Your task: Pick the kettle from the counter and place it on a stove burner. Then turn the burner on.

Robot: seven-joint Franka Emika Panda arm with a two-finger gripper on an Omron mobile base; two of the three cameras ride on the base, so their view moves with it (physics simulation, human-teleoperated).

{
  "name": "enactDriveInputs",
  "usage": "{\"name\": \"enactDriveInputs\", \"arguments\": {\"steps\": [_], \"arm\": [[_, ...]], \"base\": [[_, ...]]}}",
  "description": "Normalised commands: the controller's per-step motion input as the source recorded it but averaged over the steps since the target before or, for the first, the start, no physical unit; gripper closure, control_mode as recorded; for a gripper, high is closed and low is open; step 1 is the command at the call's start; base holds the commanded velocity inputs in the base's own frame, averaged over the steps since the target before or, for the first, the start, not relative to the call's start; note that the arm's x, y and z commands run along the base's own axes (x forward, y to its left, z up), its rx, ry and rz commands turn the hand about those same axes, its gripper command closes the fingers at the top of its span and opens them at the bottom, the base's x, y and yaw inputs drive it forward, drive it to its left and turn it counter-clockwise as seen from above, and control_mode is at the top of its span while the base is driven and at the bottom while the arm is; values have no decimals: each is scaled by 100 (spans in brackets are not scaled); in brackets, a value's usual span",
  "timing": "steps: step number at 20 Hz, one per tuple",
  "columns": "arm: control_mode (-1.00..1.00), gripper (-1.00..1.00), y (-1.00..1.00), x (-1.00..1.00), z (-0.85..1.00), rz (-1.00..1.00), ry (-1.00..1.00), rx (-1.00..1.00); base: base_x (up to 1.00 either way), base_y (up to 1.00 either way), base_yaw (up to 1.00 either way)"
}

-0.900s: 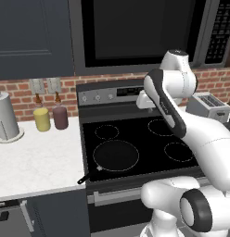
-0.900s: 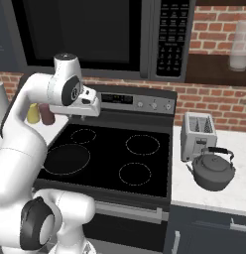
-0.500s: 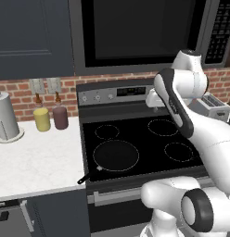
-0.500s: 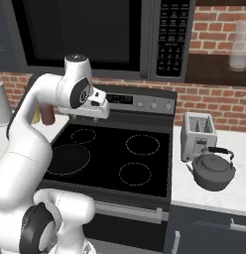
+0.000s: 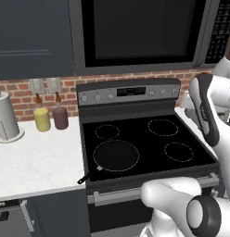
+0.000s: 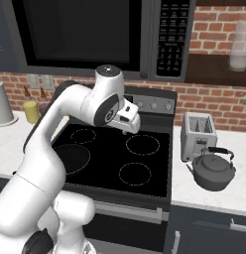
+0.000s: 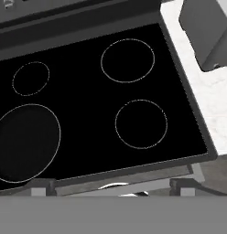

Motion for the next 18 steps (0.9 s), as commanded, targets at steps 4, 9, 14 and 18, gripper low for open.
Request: {"name": "enactDriveInputs", "arguments": {"steps": [4,9,14,18], "arm": [[-100,-100,-100,-33,0,-19,-4,3],[-100,-100,-100,-39,0,-25,-2,4],[-100,-100,-100,-37,0,-32,-1,5],[-100,-100,-100,-20,0,-31,0,2]], "base": [[0,0,0],[0,0,0],[0,0,0],[0,0,0]]}}
